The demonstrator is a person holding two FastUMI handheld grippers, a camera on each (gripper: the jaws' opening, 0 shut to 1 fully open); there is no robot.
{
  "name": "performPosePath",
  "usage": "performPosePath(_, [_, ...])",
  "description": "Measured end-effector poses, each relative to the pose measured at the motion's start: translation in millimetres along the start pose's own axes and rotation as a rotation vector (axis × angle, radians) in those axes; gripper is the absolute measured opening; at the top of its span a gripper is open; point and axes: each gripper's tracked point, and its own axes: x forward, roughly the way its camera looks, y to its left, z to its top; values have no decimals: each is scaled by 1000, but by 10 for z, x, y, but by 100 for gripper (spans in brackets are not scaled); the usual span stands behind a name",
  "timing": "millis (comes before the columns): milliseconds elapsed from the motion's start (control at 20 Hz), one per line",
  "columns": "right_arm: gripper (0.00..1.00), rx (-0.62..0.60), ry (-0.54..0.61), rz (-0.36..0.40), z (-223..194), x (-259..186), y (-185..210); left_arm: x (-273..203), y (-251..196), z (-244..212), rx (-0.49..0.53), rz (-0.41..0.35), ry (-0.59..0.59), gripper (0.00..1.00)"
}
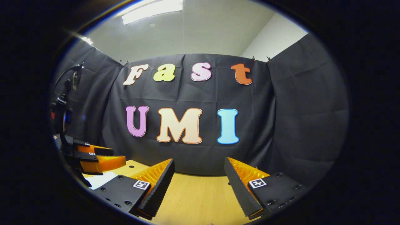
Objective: First open the suitcase, pack the skin care products into it, and then close the suitcase.
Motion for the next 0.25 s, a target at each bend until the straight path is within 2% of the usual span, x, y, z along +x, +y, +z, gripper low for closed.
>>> performPosePath(150, [98,-1,-22,-13,92,-106,25,-91,-145,154,48,-42,-26,83])
performPosePath(250, [98,0,-32,-20,107,-154,28,-140,-303,259,26,-84,-51,84])
